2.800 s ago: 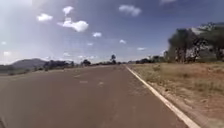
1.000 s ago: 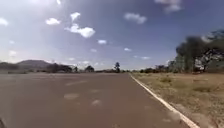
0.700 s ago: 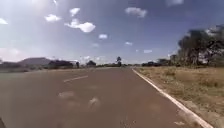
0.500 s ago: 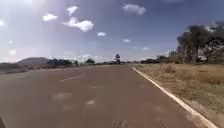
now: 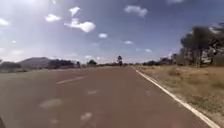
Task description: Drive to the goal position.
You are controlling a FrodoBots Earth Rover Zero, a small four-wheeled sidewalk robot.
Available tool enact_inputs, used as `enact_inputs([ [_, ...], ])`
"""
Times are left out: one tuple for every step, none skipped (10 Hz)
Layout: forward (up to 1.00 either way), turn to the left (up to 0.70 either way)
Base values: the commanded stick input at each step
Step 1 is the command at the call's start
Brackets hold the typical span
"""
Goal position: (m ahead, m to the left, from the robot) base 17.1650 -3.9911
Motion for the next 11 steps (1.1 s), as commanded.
enact_inputs([
  [0.85, -0.17],
  [0.85, 0.0],
  [0.85, 0.01],
  [0.85, 0.01],
  [0.85, 0.01],
  [0.85, 0.01],
  [0.85, -0.06],
  [0.85, -0.14],
  [0.85, -0.22],
  [0.85, -0.29],
  [0.85, -0.33],
])
